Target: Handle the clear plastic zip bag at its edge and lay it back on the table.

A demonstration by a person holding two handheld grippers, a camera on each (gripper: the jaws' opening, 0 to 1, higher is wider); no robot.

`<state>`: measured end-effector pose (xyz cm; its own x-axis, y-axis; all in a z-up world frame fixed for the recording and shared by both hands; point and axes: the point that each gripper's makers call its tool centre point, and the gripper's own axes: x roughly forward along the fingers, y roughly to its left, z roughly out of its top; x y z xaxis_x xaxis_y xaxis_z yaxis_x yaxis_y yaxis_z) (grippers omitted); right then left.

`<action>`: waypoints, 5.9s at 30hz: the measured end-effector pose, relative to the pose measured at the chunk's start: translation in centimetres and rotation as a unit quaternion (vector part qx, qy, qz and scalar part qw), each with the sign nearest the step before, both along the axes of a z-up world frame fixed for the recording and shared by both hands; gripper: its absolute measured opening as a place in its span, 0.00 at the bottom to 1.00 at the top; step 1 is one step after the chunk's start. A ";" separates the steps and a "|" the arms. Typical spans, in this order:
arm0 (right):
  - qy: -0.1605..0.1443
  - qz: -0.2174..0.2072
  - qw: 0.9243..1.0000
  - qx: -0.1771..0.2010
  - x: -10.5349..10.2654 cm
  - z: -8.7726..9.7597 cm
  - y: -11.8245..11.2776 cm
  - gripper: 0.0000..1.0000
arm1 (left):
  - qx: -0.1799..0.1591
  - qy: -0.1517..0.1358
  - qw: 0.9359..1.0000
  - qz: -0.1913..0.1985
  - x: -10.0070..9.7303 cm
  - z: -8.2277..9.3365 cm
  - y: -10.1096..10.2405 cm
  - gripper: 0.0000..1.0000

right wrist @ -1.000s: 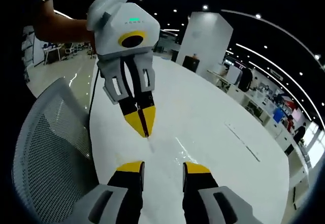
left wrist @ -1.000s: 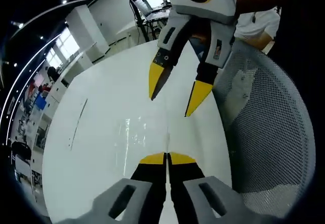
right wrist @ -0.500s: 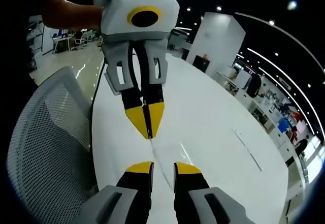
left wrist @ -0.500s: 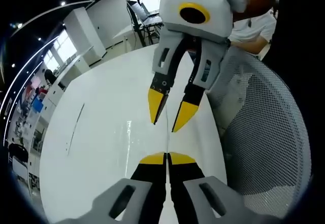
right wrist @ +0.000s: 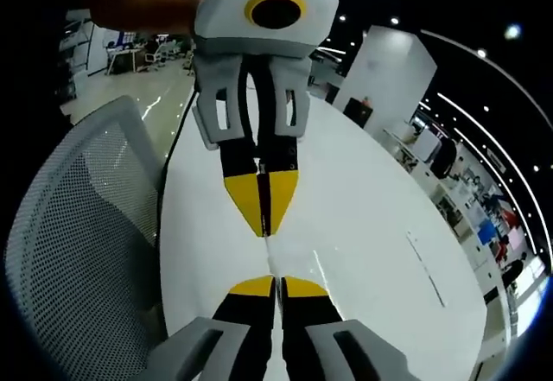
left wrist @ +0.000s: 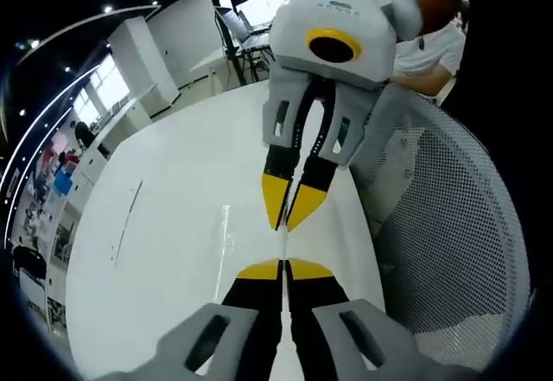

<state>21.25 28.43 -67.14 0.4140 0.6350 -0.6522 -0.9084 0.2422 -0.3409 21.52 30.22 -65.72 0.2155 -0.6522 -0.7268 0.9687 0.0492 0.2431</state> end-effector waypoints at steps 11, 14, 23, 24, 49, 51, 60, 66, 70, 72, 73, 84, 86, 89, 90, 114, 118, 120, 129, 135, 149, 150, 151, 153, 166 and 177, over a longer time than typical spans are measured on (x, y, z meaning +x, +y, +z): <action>-0.003 0.018 1.000 -0.006 -0.1 0.0 0.5 0.00 | 0.034 -0.040 0.998 -0.038 0.5 -1.4 1.0 0.03; 0.000 0.020 1.000 -0.008 -0.1 -0.1 0.5 0.00 | 0.037 -0.044 0.997 -0.043 0.6 -1.5 1.0 0.01; 0.010 0.020 1.000 -0.002 -0.2 -0.1 0.7 0.00 | 0.050 -0.053 0.996 -0.055 0.7 -1.7 0.9 0.00; 0.011 0.020 1.000 -0.002 -0.2 -0.1 0.7 0.00 | 0.050 -0.053 0.996 -0.056 0.7 -1.7 0.9 0.00; 0.008 0.033 0.999 0.002 0.0 0.0 2.0 0.01 | 0.041 -0.026 0.998 -0.033 0.5 -1.9 0.5 0.00; 0.005 0.036 0.999 0.000 -0.1 -0.1 2.0 0.00 | 0.040 -0.026 0.998 -0.032 0.5 -1.9 0.6 0.00; 0.002 0.039 0.999 -0.001 -0.1 0.0 2.2 0.00 | 0.040 -0.026 0.998 -0.032 0.4 -1.9 0.7 0.00; 0.002 0.039 0.999 0.000 0.0 0.0 2.1 0.00 | 0.041 -0.026 0.998 -0.030 0.5 -1.9 0.9 0.00; 0.002 0.039 0.999 0.000 0.0 0.0 2.1 0.00 | 0.041 -0.025 0.998 -0.030 0.5 -2.0 1.0 0.00; 0.002 0.039 0.999 0.000 0.0 0.0 2.1 0.00 | 0.042 -0.026 0.998 -0.030 0.6 -2.0 1.0 0.00; 0.002 0.038 0.999 0.000 0.0 0.0 2.1 0.00 | 0.042 -0.026 0.998 -0.030 0.6 -2.0 1.0 0.00; 0.002 0.038 0.999 0.001 0.1 0.0 2.1 0.00 | 0.042 -0.026 0.998 -0.028 0.7 -1.9 1.2 0.00; 0.002 0.037 0.999 0.002 0.1 0.0 2.1 0.00 | 0.042 -0.026 0.998 -0.028 0.8 -1.9 1.2 0.00; 0.003 0.036 0.999 0.003 0.2 0.0 2.1 0.00 | 0.042 -0.027 0.998 -0.028 0.9 -1.9 1.3 0.00; 0.003 0.035 0.999 0.002 0.2 0.0 2.0 0.00 | 0.042 -0.028 0.998 -0.028 1.0 -1.9 1.3 0.00; 0.003 0.030 1.000 0.000 0.1 0.0 1.7 0.00 | 0.044 -0.030 0.998 -0.023 1.1 -1.8 1.7 0.00; 0.003 0.029 1.000 0.000 0.1 0.0 1.6 0.00 | 0.044 -0.030 0.998 -0.020 1.1 -1.8 1.9 0.00; 0.003 0.029 1.000 0.000 0.1 0.0 1.6 0.00 | 0.043 -0.030 0.998 -0.019 1.2 -1.8 2.0 0.00; 0.004 0.028 1.000 -0.002 -0.1 -0.1 1.6 0.00 | 0.044 -0.028 0.999 -0.017 1.2 -2.0 2.3 0.00; 0.005 0.026 1.000 -0.002 -0.1 -0.2 1.5 0.00 | 0.044 -0.027 0.999 -0.016 1.2 -2.0 2.4 0.00; 0.007 0.017 1.000 -0.006 -0.1 -0.3 0.5 0.00 | 0.048 -0.030 0.998 -0.009 1.5 -2.0 3.1 0.00; 0.007 0.016 1.000 -0.006 -0.1 -0.3 0.5 0.00 | 0.048 -0.030 0.998 -0.009 1.6 -2.0 3.1 0.00; 0.007 0.016 1.000 -0.006 -0.1 -0.4 0.5 0.00 | 0.048 -0.030 0.998 -0.008 1.6 -2.0 3.2 0.00; 0.007 0.015 1.000 -0.006 0.0 -0.4 0.4 0.00 | 0.049 -0.030 0.998 -0.007 1.7 -2.0 3.3 0.00; 0.005 0.012 1.000 -0.004 0.0 -0.3 0.3 0.00 | 0.049 -0.030 0.998 -0.002 1.8 -2.0 3.5 0.00; 0.006 0.009 1.000 -0.003 0.1 -0.3 0.2 0.00 | 0.050 -0.029 0.998 0.000 1.8 -1.9 3.6 0.00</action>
